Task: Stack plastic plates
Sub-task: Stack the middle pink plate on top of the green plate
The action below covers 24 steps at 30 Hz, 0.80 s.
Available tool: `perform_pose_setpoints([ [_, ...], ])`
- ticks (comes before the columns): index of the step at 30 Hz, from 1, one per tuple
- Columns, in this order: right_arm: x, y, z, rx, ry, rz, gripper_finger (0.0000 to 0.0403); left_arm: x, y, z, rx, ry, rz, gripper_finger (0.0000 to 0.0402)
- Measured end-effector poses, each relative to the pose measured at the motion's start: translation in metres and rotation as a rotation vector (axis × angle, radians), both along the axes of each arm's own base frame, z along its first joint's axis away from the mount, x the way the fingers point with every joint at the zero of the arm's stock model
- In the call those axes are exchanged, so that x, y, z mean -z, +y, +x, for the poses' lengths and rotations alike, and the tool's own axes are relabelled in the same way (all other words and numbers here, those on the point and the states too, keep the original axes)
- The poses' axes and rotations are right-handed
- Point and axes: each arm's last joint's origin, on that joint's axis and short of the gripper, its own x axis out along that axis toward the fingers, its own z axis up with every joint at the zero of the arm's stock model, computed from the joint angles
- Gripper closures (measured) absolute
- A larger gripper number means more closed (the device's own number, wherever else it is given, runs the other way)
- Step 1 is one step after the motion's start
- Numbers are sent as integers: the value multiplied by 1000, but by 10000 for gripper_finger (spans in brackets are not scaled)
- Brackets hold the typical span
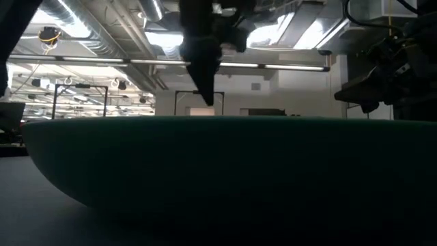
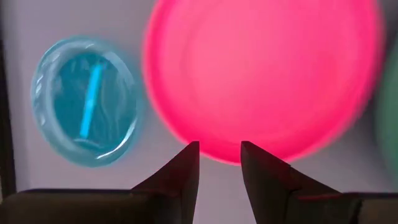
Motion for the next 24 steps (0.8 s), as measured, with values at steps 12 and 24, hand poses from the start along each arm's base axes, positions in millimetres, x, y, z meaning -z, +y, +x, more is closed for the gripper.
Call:
perform_pose_setpoints([
  [12,0,-1,0,26,4,-3,402,18,53,-47,-371,-287,-146,287],
  [24,0,-1,0,23,6,-2,402,59,66,-38,-542,-217,-318,219],
])
